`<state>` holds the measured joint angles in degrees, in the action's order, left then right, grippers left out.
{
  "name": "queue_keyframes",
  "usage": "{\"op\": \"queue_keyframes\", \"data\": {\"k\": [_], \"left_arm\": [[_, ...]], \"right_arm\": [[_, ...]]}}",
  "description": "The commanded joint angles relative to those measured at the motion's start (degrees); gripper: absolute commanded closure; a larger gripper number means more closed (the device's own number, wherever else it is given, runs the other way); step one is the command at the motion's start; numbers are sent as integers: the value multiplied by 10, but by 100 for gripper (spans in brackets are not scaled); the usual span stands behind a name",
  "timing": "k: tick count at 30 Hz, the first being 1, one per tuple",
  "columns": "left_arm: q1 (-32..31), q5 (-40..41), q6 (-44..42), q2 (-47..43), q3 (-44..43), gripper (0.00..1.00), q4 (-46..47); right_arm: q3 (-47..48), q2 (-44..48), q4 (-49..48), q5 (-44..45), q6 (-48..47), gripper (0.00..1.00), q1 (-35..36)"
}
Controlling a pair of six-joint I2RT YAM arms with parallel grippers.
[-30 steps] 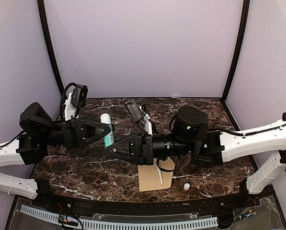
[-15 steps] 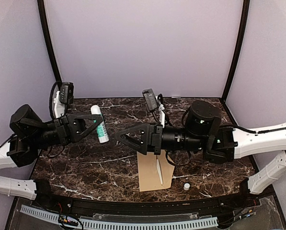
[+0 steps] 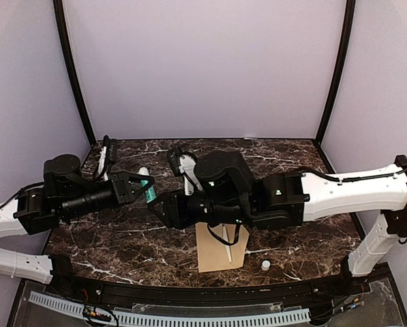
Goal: Place the letter into the envelope and seal it
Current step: Unscrew the solid glue.
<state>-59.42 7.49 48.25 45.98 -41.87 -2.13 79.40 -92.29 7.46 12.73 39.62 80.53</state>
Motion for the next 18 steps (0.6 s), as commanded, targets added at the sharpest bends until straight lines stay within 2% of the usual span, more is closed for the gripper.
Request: {"op": "queue_keyframes", "data": {"k": [1, 6, 18], "left_arm": [[-1, 19, 18, 5, -13, 100, -17], [0, 12, 20, 13, -11, 100, -13], [-1, 3, 20, 14, -1, 100, -4]], "right_arm": [[50, -33, 84, 61, 10, 53, 6], [70, -57, 94, 55, 9, 57, 6], [96, -85, 85, 38, -12, 58, 6]]}}
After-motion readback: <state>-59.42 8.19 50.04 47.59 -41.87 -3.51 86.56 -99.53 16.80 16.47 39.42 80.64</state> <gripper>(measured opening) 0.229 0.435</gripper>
